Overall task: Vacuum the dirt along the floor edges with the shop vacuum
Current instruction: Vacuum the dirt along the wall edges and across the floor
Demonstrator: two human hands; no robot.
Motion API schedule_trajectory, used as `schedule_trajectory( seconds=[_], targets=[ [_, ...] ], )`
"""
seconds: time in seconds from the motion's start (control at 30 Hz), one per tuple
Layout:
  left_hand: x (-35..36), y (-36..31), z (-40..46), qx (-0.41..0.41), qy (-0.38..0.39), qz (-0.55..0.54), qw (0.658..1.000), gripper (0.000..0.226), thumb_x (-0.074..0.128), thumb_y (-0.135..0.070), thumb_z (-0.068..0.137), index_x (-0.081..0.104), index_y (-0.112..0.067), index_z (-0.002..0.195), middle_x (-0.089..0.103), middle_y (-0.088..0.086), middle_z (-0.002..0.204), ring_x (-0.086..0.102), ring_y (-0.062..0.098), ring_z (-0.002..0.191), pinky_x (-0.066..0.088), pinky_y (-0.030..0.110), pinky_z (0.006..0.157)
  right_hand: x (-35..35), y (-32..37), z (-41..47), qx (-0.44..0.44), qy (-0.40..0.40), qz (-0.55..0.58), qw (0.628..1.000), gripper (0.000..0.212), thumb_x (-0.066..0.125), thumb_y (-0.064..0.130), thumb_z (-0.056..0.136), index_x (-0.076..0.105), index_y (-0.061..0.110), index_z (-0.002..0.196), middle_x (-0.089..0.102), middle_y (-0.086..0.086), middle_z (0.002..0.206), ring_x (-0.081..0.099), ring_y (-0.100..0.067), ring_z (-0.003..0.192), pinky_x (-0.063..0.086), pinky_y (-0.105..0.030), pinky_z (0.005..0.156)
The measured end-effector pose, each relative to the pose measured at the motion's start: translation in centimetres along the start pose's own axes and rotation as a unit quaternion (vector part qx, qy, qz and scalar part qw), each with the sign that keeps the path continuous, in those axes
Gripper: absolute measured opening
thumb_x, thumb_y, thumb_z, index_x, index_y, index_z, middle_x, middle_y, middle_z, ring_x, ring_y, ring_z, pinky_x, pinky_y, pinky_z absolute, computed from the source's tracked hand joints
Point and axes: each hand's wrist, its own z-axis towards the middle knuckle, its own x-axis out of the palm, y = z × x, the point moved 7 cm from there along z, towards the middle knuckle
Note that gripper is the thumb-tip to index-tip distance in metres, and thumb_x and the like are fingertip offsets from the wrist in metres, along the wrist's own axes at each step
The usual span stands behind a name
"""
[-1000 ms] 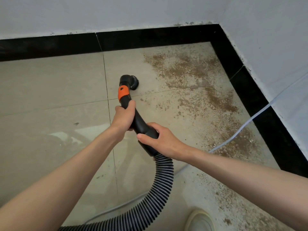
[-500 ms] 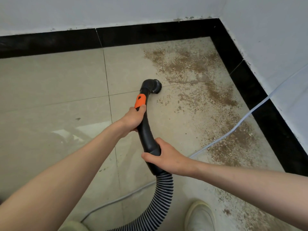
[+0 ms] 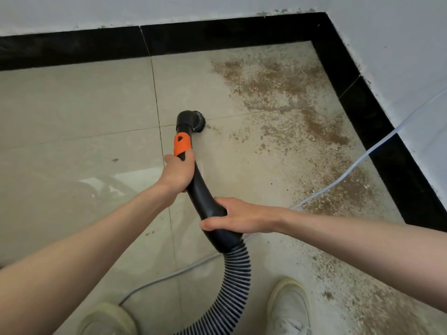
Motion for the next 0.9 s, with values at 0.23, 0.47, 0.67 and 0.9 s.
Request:
schedule_trajectory(
  seconds=[0.23, 0.47, 0.67, 0.9],
  targets=[
    [2.4, 0.0, -2.5, 0.026, 0.038, 0.087, 0.995, 0.034, 0.028, -0.041, 0.101, 0.024, -0.009, 0.11, 0.047, 0.005, 0.083, 0.05, 0.018, 0.072, 0.04, 0.032, 0.068, 1.7, -3.1, -0.7, 0.099, 0.087, 0.089, 0.987, 0.016, 0.061, 0.025, 0.092, 0.052, 0.02, 0.105, 0.064, -0.001, 0.106, 0.061, -0.024, 0.111, 0.051, -0.043, 0.097],
    [4.2, 0.7, -3.2, 0.042, 0.085, 0.119, 0.988, 0.038, 0.027, -0.043, 0.1, 0.026, -0.008, 0.116, 0.049, 0.003, 0.083, 0.051, 0.018, 0.074, 0.04, 0.031, 0.07, 1.0, -4.5, -1.5, 0.117, 0.132, 0.099, 0.979, 0.022, 0.057, 0.026, 0.095, 0.056, 0.014, 0.114, 0.063, -0.007, 0.118, 0.06, -0.026, 0.114, 0.047, -0.04, 0.102],
    [3.7, 1.3, -3.2, 0.053, 0.092, 0.137, 0.985, 0.037, 0.027, -0.044, 0.1, 0.029, -0.01, 0.113, 0.049, 0.003, 0.08, 0.051, 0.015, 0.069, 0.04, 0.03, 0.061, -3.4, -5.6, -0.9, 0.136, 0.004, 0.12, 0.984, 0.019, 0.051, 0.016, 0.099, 0.059, 0.006, 0.113, 0.067, -0.011, 0.099, 0.068, -0.022, 0.087, 0.056, -0.028, 0.082],
    [5.0, 1.0, -4.1, 0.073, 0.099, 0.165, 0.979, 0.032, 0.029, -0.043, 0.1, 0.028, -0.011, 0.108, 0.05, 0.003, 0.076, 0.05, 0.014, 0.065, 0.036, 0.027, 0.053, -9.1, -1.2, 2.4, 0.069, -0.214, 0.237, 0.945, 0.043, 0.051, 0.031, 0.099, 0.048, 0.0, 0.127, 0.06, -0.019, 0.111, 0.064, -0.026, 0.091, 0.054, -0.031, 0.078]
  ],
)
